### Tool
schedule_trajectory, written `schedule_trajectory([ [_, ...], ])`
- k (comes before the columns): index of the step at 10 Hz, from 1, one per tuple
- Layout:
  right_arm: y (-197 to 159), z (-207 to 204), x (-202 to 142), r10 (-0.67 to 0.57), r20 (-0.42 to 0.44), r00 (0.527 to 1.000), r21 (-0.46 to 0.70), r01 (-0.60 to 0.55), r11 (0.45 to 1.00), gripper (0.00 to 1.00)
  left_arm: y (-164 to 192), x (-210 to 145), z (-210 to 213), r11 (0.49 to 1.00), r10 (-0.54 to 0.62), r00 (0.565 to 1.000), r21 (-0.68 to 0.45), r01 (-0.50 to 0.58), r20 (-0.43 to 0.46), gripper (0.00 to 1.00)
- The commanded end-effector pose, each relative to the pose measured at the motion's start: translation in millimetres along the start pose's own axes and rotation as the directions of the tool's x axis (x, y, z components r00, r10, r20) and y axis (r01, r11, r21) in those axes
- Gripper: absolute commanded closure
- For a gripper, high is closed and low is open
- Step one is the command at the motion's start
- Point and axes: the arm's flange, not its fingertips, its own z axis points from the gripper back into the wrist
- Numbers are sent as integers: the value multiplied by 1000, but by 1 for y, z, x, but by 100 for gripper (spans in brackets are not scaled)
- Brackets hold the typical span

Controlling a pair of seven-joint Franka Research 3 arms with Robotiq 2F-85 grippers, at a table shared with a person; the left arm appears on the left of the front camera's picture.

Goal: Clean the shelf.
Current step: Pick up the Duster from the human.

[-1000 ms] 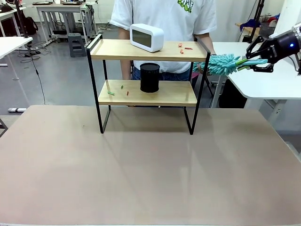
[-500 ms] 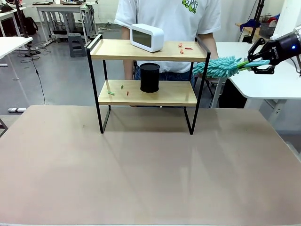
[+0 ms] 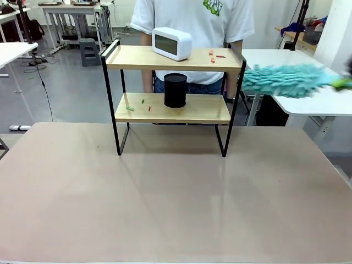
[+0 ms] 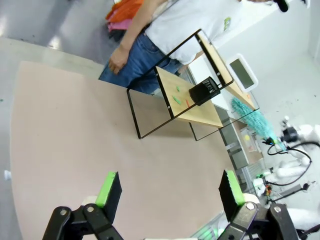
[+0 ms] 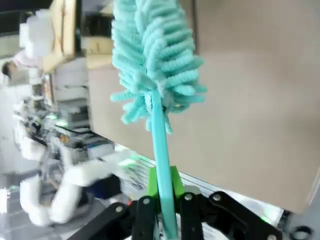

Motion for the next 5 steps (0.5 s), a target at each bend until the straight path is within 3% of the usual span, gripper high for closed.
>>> schedule_trajectory([
  [1,-19,18,-96,165,143,976,-111,-150,982,100,1,1,-3,1000,-20,1000,-18,20,17,0],
  [3,-40,8,-150,219,101,971,-70,-212,975,100,1,1,-3,1000,-20,1000,-18,20,17,0],
  [4,-20,31,-104,158,72,985,-103,-151,983,100,1,1,-3,1000,-20,1000,-18,20,17,0],
  [5,-20,31,-104,158,72,985,-103,-151,983,100,1,1,-3,1000,-20,1000,-18,20,17,0],
])
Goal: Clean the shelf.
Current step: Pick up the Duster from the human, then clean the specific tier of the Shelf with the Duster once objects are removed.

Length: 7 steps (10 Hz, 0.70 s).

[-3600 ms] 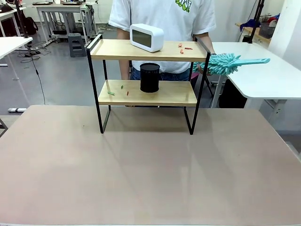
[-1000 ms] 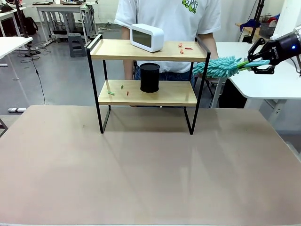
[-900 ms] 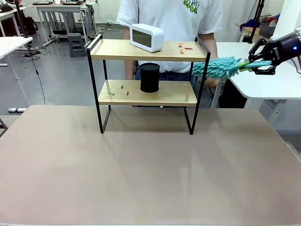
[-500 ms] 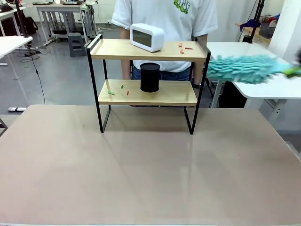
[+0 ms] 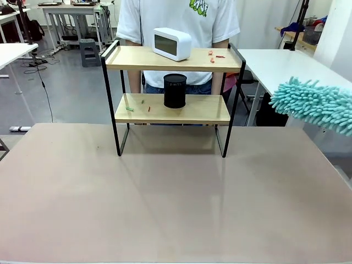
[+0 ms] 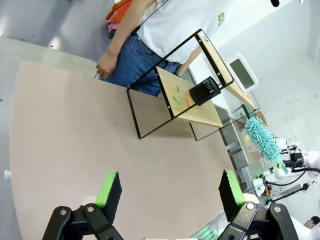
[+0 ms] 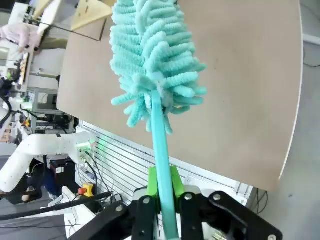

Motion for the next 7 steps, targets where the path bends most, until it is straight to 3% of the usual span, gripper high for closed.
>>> schedule_trajectory([
  [1,2,5,34,-36,-19,999,-10,35,999,100,0,2,-3,1000,-22,1000,-17,22,17,0],
  [7,2,5,34,-36,-19,999,-10,35,999,100,0,2,-3,1000,-22,1000,-17,22,17,0],
])
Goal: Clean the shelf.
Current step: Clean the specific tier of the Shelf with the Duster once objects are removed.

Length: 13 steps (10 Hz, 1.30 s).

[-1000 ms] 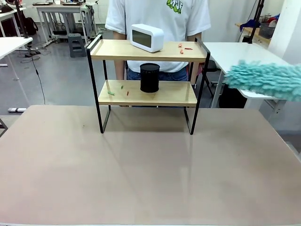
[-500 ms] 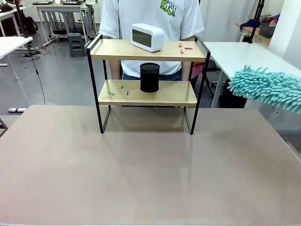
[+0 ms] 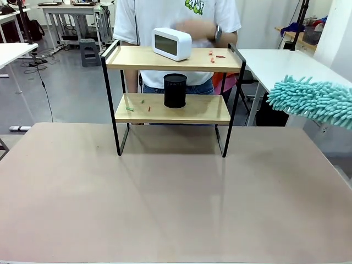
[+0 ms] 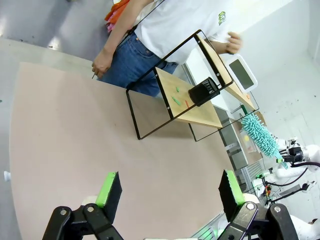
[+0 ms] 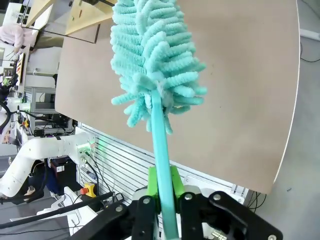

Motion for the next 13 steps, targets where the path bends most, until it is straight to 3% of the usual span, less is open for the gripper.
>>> schedule_trajectory([
  [1,4,3,2,-14,16,1000,6,14,1000,100,0,1,-2,1000,-21,1000,-13,21,13,0],
  [13,4,3,2,-14,16,1000,6,14,1000,100,0,1,-2,1000,-21,1000,-13,21,13,0],
])
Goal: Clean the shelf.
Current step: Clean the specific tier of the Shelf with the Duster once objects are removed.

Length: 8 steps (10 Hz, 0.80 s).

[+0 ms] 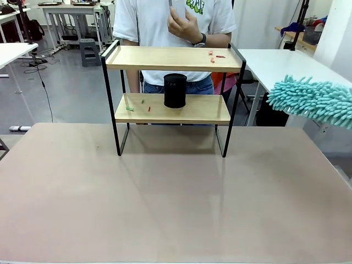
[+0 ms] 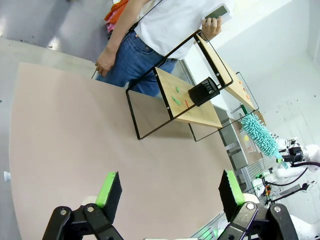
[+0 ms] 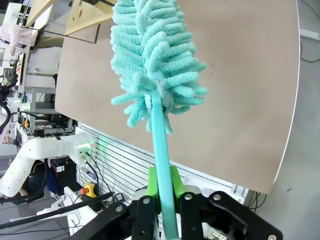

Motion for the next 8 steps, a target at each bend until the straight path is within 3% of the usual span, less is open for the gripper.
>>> schedule_trajectory([
  [1,0,0,0,0,0,1000,0,0,1000,88,0,1,-2,1000,-20,1000,-12,20,13,0],
  [3,54,40,36,-14,174,985,-161,42,986,88,0,1,-2,1000,-20,1000,-12,20,13,0],
  [5,125,53,73,-68,333,940,-309,177,934,88,0,1,-2,1000,-20,1000,-12,20,13,0],
  [6,152,33,83,5,288,958,-310,89,946,88,0,1,-2,1000,-20,1000,-12,20,13,0],
  [8,170,-6,83,123,185,975,-276,-69,959,88,0,1,-2,1000,-20,1000,-12,20,13,0],
])
